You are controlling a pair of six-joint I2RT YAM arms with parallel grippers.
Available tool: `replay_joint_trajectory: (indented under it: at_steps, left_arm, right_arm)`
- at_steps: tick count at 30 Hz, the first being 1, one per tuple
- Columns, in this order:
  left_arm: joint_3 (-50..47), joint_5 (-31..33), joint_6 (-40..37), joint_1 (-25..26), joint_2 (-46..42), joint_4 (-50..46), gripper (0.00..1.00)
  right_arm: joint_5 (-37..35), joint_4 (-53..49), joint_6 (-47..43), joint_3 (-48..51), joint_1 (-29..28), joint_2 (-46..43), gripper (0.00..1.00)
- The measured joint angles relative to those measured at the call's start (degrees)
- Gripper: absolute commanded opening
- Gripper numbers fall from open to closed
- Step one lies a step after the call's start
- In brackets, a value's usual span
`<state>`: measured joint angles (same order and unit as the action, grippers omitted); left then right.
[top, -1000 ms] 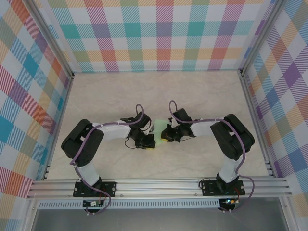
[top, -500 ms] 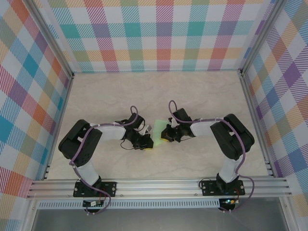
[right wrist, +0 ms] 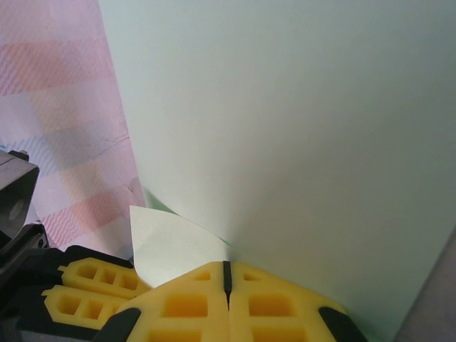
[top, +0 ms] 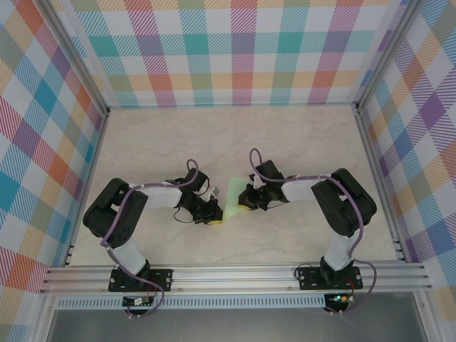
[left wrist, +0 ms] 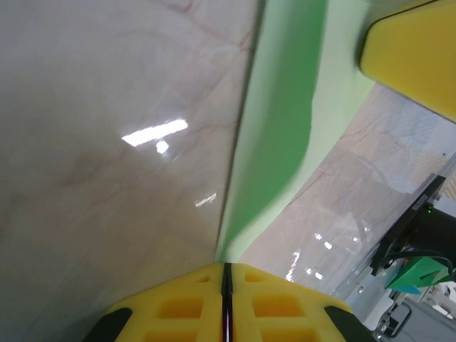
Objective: Fold a paper plane with a square sheet of paper (pick it up from the middle)
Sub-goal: Third fold the triangle at the center of the table.
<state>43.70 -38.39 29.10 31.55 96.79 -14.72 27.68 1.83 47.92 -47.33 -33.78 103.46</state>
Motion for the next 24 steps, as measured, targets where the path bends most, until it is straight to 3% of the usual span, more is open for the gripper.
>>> replay_joint_trajectory:
  at_steps: [6,10,20,24]
  left_arm:
    - [0.28,0.94,2.51,-0.15,-5.75,-4.74,0.18]
    - [5.38,0.81,3.72,-0.15,-5.92,-4.35,0.20]
    - [11.23,-0.20,4.57,0.96,7.13,-1.84,0.14]
    - [10.75,1.27,4.35,1.05,8.02,-2.03,0.13]
  right_arm:
    - [0.04,0.02,0.02,-0.04,0.00,0.11,0.05]
    - [0.11,-0.17,0.04,-0.24,0.00,0.24,0.05]
    - [0.26,-0.63,0.42,-0.61,0.00,0.35,0.05]
    - [0.22,-1.05,0.63,-0.81,0.00,0.35,0.06]
